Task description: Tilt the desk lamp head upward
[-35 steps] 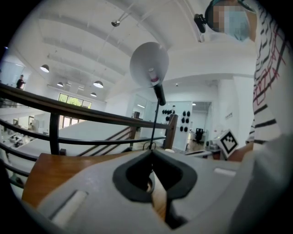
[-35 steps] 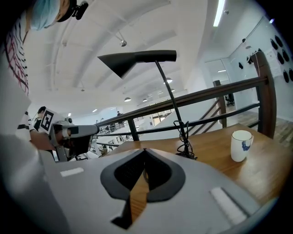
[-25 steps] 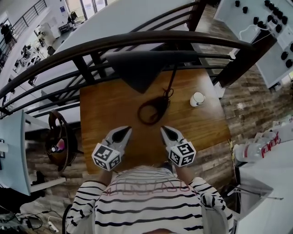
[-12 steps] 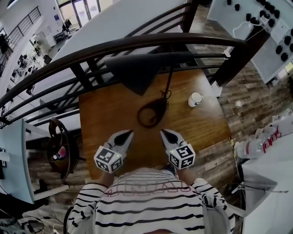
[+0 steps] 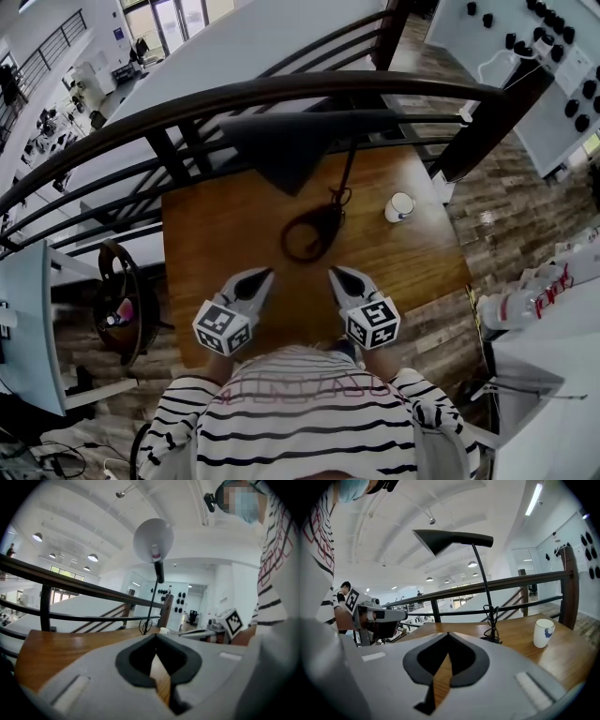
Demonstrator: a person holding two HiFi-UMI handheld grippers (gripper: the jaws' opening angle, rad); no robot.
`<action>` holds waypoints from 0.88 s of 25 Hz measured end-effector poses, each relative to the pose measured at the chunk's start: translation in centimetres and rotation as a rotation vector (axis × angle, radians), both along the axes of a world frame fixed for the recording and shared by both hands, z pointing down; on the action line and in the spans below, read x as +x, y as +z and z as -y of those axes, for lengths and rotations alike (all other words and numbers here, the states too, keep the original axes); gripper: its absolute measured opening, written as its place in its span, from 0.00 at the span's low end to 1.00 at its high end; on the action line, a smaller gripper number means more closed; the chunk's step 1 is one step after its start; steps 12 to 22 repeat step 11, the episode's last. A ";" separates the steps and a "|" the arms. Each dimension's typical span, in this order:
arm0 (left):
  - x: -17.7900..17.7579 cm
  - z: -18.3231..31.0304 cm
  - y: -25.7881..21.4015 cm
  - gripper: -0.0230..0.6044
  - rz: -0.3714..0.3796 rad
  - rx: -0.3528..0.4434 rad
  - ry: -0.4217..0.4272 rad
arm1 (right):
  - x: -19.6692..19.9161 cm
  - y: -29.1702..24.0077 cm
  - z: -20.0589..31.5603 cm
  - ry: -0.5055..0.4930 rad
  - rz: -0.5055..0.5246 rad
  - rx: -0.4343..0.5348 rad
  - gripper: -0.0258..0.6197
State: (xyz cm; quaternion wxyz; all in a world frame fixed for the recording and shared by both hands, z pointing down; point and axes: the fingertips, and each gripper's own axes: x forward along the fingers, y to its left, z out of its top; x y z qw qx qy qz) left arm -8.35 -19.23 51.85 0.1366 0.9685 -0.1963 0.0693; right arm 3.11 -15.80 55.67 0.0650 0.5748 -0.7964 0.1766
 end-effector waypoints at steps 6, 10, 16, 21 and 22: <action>0.1 -0.4 -0.4 0.04 -0.007 0.000 0.002 | 0.2 -0.4 -0.5 0.008 -0.001 0.002 0.04; -0.2 -0.4 -0.5 0.04 -0.010 0.001 0.003 | -0.2 -0.6 -0.5 0.009 -0.002 0.005 0.04; -0.2 -0.4 -0.5 0.04 -0.011 0.001 0.003 | -0.3 -0.6 -0.5 0.010 -0.002 0.006 0.04; -0.2 -0.4 -0.5 0.04 -0.011 0.001 0.003 | -0.3 -0.6 -0.5 0.010 -0.002 0.006 0.04; -0.2 -0.4 -0.5 0.04 -0.011 0.001 0.003 | -0.3 -0.6 -0.5 0.010 -0.002 0.006 0.04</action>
